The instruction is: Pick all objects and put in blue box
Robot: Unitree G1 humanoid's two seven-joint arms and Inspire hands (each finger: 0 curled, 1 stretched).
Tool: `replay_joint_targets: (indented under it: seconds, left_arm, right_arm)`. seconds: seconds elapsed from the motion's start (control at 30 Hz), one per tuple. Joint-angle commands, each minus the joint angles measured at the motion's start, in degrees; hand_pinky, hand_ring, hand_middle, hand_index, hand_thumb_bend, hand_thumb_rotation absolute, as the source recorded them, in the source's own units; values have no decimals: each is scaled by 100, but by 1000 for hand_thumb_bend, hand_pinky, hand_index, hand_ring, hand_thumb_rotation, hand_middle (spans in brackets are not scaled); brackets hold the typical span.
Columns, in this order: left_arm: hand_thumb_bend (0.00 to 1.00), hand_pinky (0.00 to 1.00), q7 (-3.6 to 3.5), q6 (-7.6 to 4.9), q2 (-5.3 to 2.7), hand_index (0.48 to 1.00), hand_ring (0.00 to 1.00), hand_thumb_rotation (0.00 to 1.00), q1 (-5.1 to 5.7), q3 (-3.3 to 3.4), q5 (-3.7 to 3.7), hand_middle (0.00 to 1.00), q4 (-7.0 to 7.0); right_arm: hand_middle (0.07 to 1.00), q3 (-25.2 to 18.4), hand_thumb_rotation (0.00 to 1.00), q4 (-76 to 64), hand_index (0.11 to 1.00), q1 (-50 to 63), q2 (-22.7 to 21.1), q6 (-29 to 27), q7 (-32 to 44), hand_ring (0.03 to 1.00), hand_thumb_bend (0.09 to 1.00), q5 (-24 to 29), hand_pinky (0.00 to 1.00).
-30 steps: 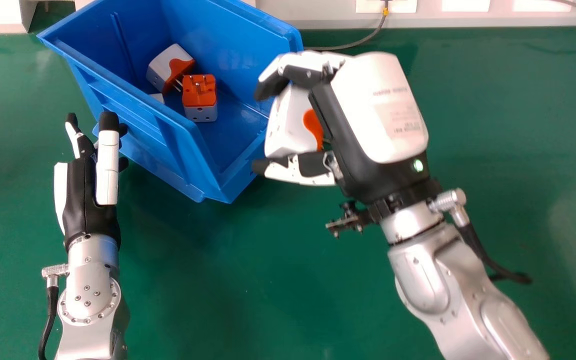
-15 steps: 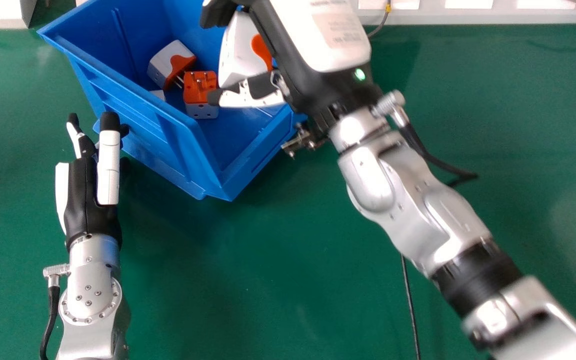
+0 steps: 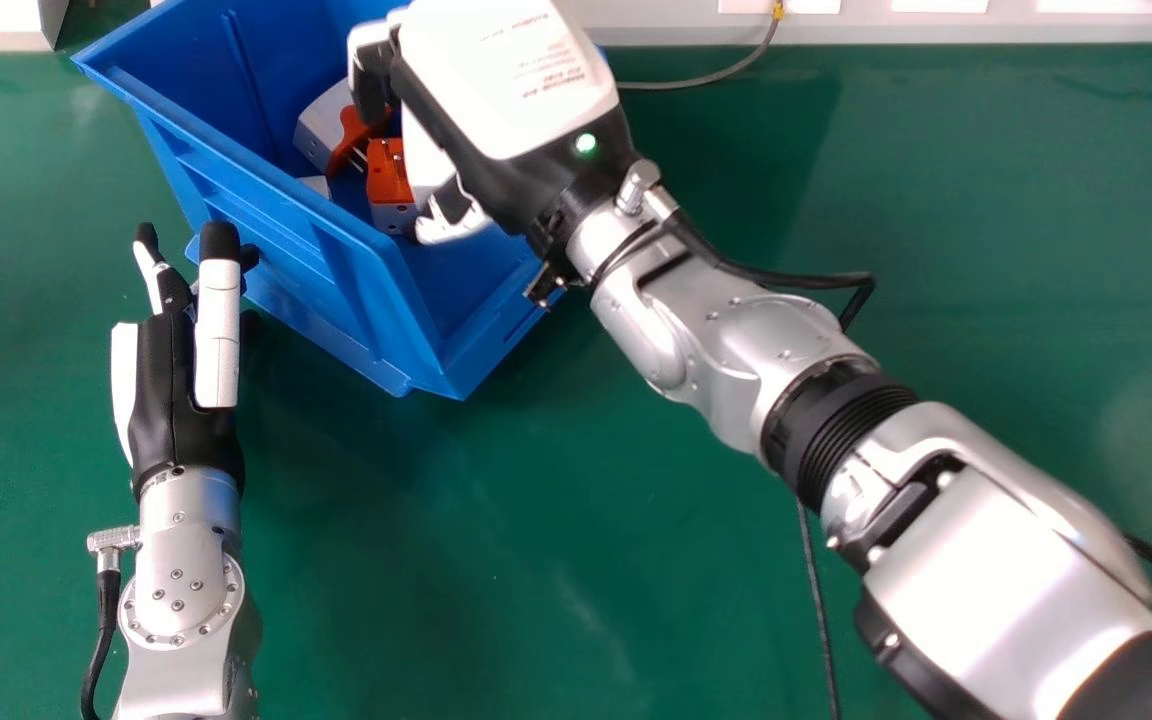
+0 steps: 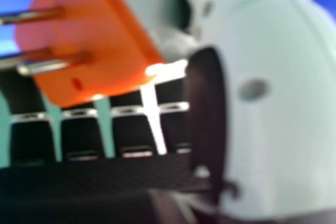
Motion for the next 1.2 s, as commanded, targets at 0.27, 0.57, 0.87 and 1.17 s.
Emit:
replay_joint_targets:
  seconds: [0.27,0.57,0.87,1.17]
  left_arm:
    - [983,850,-51,-87,-28,935,899,1000,-43,-43,17,860,-30]
    - [978,851,-86,-105,-19,936,900,1000,-70,-40,17,861,28]
    - [983,852,-69,-100,-15,937,901,1000,-76,-41,36,862,31]
    - [982,852,-29,-57,-58,938,901,1000,-11,-71,48,862,-120]
  right_arm:
    - [950,277,471,-96,946,-280,119,595,-371,944,920,-21,911]
    - [995,350,635,-125,995,-356,148,695,-462,994,993,4,991]
    - [1000,379,657,-260,1000,-277,43,643,-617,1000,1000,36,999]
    - [1000,112,652,-1966,1000,1182,-1130,-391,-1473,1000,1000,187,1000]
